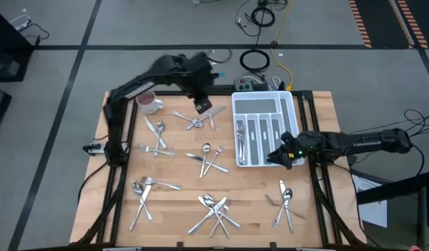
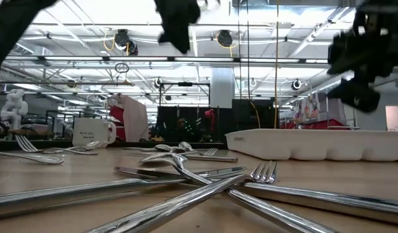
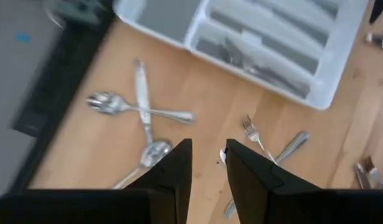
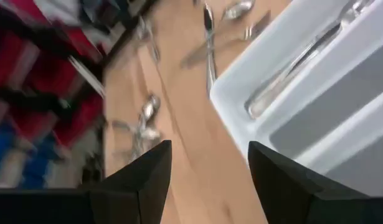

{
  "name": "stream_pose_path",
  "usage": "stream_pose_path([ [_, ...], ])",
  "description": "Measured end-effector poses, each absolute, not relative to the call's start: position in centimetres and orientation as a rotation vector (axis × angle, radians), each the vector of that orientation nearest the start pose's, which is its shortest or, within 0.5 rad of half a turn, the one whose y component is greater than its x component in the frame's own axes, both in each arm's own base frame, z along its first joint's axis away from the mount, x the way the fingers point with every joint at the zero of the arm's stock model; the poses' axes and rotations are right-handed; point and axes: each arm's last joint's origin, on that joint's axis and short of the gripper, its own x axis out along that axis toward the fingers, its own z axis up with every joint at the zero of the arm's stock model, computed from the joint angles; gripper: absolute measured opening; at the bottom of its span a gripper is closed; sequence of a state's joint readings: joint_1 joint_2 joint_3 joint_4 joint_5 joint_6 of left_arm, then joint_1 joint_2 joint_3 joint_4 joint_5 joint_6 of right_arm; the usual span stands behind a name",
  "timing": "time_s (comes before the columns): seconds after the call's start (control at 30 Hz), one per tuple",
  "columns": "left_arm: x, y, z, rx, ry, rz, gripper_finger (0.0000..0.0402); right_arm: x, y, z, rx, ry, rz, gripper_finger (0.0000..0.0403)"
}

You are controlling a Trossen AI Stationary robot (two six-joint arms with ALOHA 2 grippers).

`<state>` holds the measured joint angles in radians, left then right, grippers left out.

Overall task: Sort silverware
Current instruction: Put the silver fork into the silverware tray

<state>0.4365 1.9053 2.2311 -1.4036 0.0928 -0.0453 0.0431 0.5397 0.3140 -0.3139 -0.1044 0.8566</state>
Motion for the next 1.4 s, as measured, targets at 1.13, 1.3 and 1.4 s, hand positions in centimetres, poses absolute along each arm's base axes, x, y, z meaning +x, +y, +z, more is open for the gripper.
stream_pose_path([
  [1.13,20.8,3.4,50.3,-0.189,0.787,0.505,0.0102,20.5,16.3,16.8,0.588,1.466,-0.266,0.0203],
  [1.3,20.8,3.4,50.3,-0.189,0.787,0.506,0.0102,20.7,16.4,14.7,0.521,1.525,-0.352,0.0203],
  [1.4,20.8,3.4,50.3,-0.189,0.787,0.506,0.0102,20.9,16.6,13.8,0.51,1.55,-0.366,0.0177],
])
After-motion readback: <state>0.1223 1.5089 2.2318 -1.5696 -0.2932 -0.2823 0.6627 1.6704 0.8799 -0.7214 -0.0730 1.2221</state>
